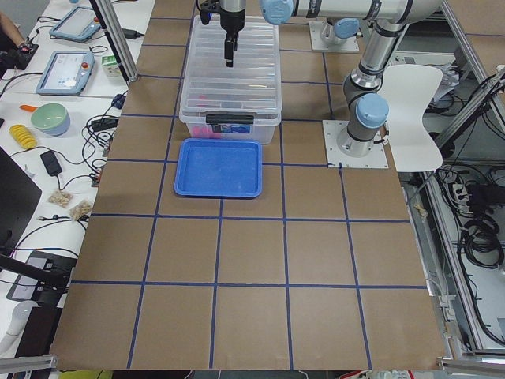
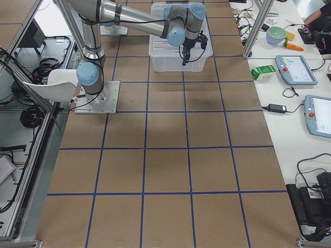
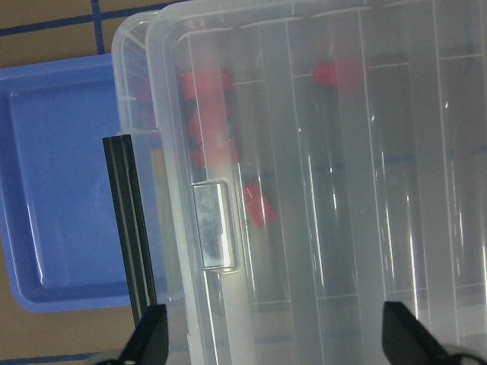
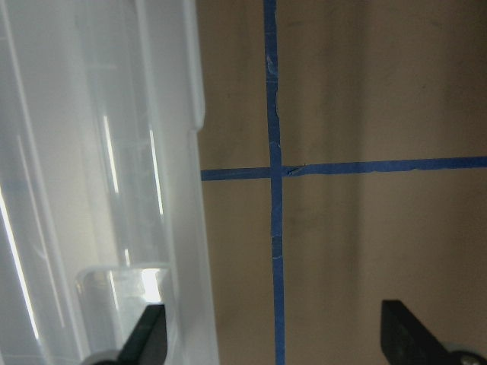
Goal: Place red block in blue tray from box
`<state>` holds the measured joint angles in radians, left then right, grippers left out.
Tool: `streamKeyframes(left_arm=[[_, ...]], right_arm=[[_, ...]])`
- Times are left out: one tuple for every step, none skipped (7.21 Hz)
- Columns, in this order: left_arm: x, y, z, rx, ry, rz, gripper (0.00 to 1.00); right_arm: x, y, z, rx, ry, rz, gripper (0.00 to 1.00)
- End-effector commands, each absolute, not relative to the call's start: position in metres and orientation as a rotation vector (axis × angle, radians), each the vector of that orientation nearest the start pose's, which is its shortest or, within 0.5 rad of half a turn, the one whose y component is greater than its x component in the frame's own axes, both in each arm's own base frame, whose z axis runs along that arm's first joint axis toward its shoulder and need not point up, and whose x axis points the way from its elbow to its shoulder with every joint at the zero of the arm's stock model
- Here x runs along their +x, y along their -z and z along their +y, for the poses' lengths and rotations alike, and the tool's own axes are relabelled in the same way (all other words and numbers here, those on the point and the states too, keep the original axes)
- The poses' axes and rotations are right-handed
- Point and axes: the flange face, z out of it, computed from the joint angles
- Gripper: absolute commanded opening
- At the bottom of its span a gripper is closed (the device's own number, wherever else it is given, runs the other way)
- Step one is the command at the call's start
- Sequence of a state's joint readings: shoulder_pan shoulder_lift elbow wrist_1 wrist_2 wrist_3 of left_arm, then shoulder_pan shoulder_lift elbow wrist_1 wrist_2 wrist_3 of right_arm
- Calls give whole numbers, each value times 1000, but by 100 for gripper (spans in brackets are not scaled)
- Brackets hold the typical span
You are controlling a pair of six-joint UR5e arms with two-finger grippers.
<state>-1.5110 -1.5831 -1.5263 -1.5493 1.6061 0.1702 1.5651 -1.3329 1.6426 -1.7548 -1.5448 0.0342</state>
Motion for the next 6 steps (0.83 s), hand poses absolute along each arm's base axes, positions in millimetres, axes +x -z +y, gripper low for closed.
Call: streamKeyframes(left_arm=[[-100,-506,-509,170,76,3095,100],[-100,-506,-509,170,76,3095,100],[-100,-506,-509,170,76,3095,100],[-100,-506,-509,170,76,3095,100],[-100,-506,-509,170,76,3095,100],[-100,-506,-509,170,76,3095,100]], right_arm=[[125,-343,-564,50,-201,3119,100],[123,-342,-563,4,-205,3118,100],[119,-342,-564,-5,-204,3131,100],[111,-343,-565,-51,-201,3159,100],[105,-342,-566,-57,-208,3166,100],[95,-343,-567,-48,-215,3164,100]])
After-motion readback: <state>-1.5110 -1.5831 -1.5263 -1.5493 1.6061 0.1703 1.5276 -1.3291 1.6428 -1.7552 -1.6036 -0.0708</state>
